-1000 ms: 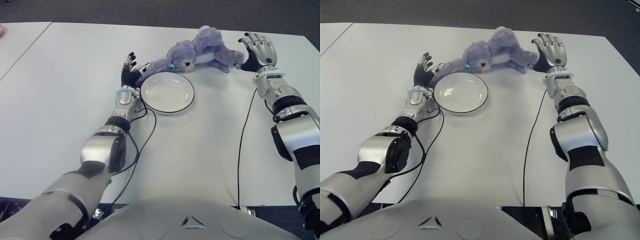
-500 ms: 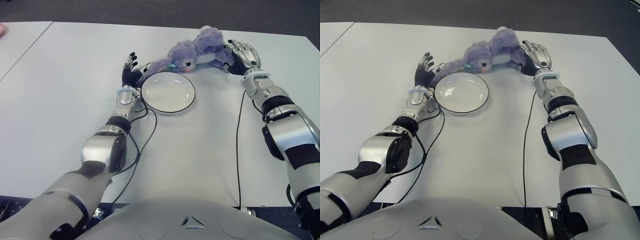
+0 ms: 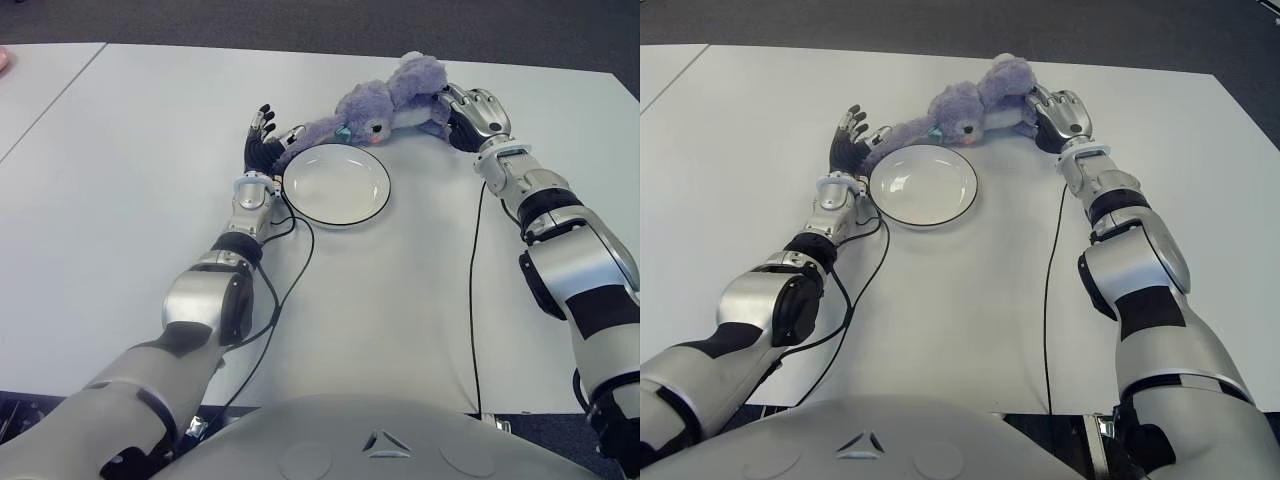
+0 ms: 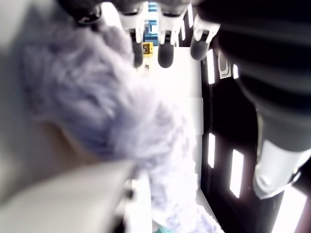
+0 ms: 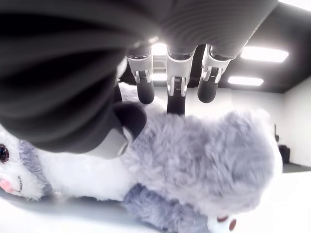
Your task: Put the doll into the plate.
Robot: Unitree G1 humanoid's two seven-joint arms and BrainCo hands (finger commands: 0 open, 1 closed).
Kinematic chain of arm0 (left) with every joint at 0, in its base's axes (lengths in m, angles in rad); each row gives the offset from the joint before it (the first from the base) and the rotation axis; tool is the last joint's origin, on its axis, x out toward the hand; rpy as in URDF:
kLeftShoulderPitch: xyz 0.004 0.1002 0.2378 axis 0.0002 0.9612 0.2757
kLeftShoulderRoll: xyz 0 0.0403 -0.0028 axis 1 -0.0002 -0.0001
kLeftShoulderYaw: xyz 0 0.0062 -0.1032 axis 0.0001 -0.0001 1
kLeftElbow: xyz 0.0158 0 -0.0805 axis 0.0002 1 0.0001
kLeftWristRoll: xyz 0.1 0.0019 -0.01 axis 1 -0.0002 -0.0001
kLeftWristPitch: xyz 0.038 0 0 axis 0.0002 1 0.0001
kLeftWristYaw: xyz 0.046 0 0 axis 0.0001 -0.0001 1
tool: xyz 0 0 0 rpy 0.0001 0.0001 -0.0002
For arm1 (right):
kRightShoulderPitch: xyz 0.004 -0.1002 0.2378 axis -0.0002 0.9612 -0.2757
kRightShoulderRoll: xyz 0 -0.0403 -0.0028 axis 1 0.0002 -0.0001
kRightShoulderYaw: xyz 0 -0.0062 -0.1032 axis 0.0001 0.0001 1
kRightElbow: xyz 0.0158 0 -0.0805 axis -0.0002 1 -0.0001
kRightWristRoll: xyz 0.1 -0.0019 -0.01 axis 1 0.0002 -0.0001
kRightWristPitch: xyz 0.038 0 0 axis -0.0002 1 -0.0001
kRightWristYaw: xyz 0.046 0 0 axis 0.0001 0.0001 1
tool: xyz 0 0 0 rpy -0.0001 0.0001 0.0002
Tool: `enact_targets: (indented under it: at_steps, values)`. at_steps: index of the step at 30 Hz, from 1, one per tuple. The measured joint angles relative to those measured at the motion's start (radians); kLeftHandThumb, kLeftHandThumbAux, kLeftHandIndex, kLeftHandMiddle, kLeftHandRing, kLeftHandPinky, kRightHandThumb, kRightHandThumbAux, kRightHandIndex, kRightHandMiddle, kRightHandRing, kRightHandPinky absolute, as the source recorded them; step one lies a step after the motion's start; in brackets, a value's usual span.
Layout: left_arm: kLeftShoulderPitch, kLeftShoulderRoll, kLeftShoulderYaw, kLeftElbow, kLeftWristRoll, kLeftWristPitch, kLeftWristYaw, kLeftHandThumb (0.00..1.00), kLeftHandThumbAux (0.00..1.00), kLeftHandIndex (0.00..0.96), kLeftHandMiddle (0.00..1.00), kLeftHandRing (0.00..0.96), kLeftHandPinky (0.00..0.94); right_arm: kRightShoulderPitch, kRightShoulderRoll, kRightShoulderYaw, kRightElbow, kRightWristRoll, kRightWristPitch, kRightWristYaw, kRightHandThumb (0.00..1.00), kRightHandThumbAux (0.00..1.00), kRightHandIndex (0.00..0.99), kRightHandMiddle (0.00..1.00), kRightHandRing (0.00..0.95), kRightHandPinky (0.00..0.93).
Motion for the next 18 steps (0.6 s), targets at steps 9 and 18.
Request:
enact_targets:
  at_steps: [9, 18]
  values:
    - [0.0, -0.001, -0.003, 0.0, 0.001, 0.0, 0.0, 0.0, 0.73, 0.056, 0.11, 0.104, 0.113, -0.015, 0.003, 0.01, 0.002, -0.012, 0.001, -0.003, 0.931, 0.701, 0.078, 0.0, 0.149, 0.0]
    - [0.0, -0.001, -0.005, 0.0, 0.002, 0.0, 0.0, 0.0, 0.722, 0.05, 0.103, 0.1, 0.111, -0.015, 0.005, 0.005, 0.004, -0.011, 0.0, 0.008, 0.944, 0.707, 0.081, 0.0, 0.153, 0.0]
